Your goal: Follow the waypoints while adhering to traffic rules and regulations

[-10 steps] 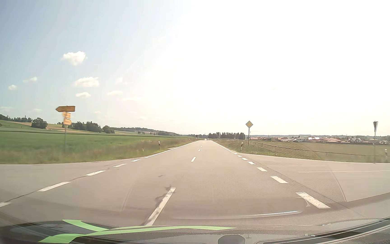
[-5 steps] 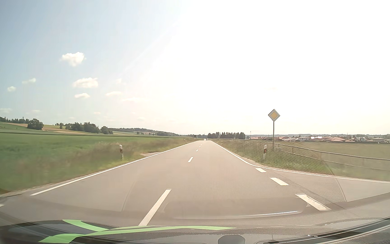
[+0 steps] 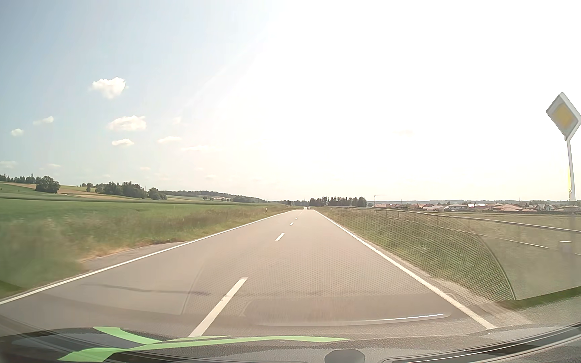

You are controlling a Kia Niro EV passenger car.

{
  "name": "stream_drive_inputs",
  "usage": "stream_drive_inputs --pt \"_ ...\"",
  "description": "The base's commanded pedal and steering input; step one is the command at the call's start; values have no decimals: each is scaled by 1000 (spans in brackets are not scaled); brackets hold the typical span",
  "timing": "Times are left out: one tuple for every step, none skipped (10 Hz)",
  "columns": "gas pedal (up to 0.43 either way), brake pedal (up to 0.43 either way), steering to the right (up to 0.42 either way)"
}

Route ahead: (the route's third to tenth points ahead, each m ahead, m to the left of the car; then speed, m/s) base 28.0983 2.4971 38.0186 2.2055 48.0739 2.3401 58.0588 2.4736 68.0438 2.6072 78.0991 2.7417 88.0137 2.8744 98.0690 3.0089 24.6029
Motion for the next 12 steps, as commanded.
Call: stream_drive_inputs --pt "177 0 -3" --pt "177 0 -3" --pt "177 0 -4" --pt "177 0 -4" --pt "177 0 -4" --pt "169 0 -4" --pt "169 0 -4" --pt "157 0 -4" --pt "157 0 -3" --pt "157 0 -3" --pt "157 0 -3" --pt "169 0 -3"
